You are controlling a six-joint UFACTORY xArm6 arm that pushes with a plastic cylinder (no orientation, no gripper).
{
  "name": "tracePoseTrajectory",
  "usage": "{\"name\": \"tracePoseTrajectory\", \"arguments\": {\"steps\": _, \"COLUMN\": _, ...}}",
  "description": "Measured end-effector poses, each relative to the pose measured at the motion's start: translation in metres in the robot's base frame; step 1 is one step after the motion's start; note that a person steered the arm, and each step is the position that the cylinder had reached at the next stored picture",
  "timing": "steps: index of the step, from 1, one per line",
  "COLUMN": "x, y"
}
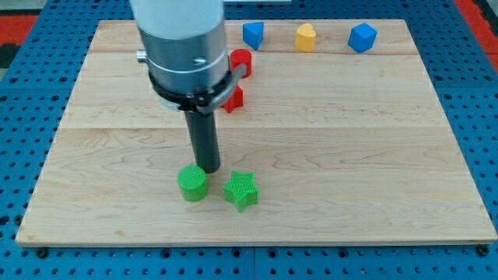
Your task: Slide the yellow heart closer to the blue triangle
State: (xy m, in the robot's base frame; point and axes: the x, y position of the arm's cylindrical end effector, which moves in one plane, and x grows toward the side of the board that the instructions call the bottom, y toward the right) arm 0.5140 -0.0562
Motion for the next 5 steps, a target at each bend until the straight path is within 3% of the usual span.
{"name": "tracePoseTrajectory", "arguments": {"steps": 1, "x": -0.067, "y": 0.030}}
{"name": "tracePoseTrajectory", "arguments": {"steps": 3, "x": -0.176, "y": 0.183}}
{"name": "tracePoseTrajectory", "arguments": {"steps": 5, "x": -0.266, "y": 0.177}}
